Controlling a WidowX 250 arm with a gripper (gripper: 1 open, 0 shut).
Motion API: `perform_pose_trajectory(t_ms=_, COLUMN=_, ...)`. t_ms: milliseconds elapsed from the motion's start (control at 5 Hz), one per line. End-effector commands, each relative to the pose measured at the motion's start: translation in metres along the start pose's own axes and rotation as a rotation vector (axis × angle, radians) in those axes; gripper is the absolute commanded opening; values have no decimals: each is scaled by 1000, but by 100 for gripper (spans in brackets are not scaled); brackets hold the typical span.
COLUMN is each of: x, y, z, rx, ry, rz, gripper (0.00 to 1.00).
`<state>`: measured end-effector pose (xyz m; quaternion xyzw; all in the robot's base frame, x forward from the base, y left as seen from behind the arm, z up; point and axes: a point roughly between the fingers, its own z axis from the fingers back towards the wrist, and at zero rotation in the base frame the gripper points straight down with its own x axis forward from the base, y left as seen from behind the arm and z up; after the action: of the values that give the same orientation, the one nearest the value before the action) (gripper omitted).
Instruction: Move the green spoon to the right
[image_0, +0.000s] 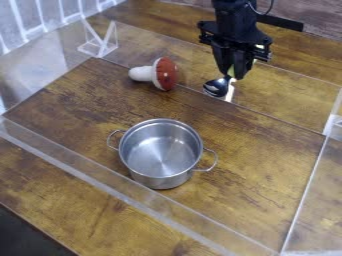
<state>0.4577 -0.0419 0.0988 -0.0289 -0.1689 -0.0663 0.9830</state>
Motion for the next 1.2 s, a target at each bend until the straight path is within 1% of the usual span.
perform_pose_trajectory(t_ms=0, x=11, y=-7, z=18, rx=-7, ry=-74, rz=-38, gripper=0)
perform_pose_trajectory(t_ms=200, x=7, y=-5, z=15, rx=-12, ry=-76, rz=-40, gripper=0)
perform_pose_trajectory(t_ms=600, x=6, y=-2, z=12, rx=-20, ry=-84, rz=-25, gripper=0)
perform_pose_trajectory(t_ms=800, x=-17, y=-28, z=16, rx=-58, ry=-65, rz=-38, gripper=0)
perform_pose_trajectory(t_ms=1000, x=-35, y=-57, z=21, rx=-89, ry=-63, rz=-45, gripper=0)
